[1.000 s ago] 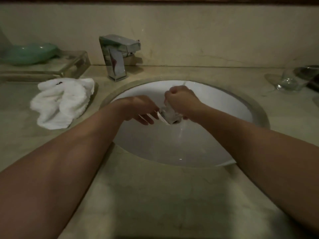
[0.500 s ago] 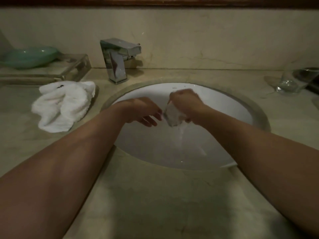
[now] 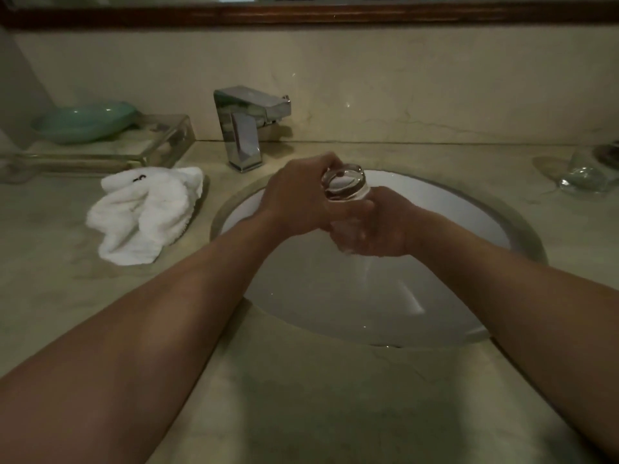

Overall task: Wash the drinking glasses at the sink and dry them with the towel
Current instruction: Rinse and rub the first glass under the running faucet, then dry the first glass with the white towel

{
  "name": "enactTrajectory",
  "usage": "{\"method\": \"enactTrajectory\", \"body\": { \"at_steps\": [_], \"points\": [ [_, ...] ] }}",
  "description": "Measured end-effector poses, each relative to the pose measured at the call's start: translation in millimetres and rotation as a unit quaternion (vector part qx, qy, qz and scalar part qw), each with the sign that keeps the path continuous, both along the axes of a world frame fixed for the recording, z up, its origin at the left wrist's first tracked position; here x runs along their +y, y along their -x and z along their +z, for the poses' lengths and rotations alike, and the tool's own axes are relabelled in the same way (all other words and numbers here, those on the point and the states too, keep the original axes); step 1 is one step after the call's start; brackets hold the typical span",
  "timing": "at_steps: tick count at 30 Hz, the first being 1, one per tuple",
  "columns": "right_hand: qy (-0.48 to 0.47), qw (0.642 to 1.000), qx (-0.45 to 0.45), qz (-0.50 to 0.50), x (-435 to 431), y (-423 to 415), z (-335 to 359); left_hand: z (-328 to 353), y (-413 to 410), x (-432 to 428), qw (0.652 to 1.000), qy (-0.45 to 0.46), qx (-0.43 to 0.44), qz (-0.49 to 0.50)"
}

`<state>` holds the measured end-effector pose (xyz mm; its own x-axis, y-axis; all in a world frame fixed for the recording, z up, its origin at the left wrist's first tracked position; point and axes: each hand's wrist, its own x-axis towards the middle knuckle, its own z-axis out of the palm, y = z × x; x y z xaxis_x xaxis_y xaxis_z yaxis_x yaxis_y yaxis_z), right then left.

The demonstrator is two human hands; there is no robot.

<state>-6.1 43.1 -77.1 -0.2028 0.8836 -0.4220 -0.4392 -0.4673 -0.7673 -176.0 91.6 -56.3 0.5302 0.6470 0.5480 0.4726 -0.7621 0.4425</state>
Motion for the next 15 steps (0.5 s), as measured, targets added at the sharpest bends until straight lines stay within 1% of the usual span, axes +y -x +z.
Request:
{"method": "enactTrajectory", "body": {
  "at_steps": [1, 2, 3, 5, 6, 7, 9, 10, 11, 12, 13, 14, 15],
  "points": [
    [-0.01, 0.998, -0.036, 0.046, -1.8, 0.2, -0.2, 1.8, 0.4, -2.0, 0.999, -0.034, -0.006, -0.001],
    [-0.008, 0.994, -0.078, 0.08, -2.8, 0.7, -0.4, 3.3, 0.9, -5.0, 0.998, -0.068, 0.006, -0.003],
    [0.002, 0.989, -0.126, 0.074, -3.0, 0.6, -0.1, 5.1, 1.5, -7.8, 0.995, -0.093, 0.035, -0.003],
    [0.006, 0.971, -0.238, -0.029, -0.2, -2.7, -0.6, 6.5, 2.6, -9.6, 0.989, -0.112, 0.092, 0.003],
    [0.002, 0.949, -0.304, -0.08, 0.4, -2.2, 0.2, 6.5, 4.0, -9.4, 0.988, -0.108, 0.111, 0.01],
    [0.0, 0.923, -0.368, -0.11, 0.1, 0.5, 2.9, 6.0, 5.0, -8.3, 0.987, -0.096, 0.126, 0.017],
    [-0.014, 0.864, -0.485, -0.131, -0.5, 6.7, 6.6, 3.3, 7.5, -4.3, 0.985, -0.074, 0.156, 0.026],
    [-0.044, 0.829, -0.539, -0.14, -2.4, 10.5, 8.7, 1.5, 9.6, -1.5, 0.982, -0.066, 0.176, 0.029],
    [-0.099, 0.795, -0.578, -0.156, -3.9, 13.2, 11.6, 0.1, 11.3, 0.7, 0.978, -0.053, 0.198, 0.034],
    [-0.176, 0.765, -0.593, -0.181, -5.3, 16.7, 16.2, -0.5, 11.8, 2.5, 0.976, -0.031, 0.213, 0.037],
    [-0.256, 0.742, -0.584, -0.205, -6.7, 21.3, 22.2, -1.8, 11.5, 4.8, 0.974, -0.003, 0.224, 0.037],
    [-0.327, 0.727, -0.562, -0.22, -7.1, 26.8, 30.1, -4.5, 11.3, 7.1, 0.972, 0.01, 0.232, 0.033],
    [-0.385, 0.723, -0.53, -0.217, -6.2, 34.4, 39.9, -7.8, 10.1, 7.8, 0.97, 0.021, 0.239, 0.031]
  ]
}}
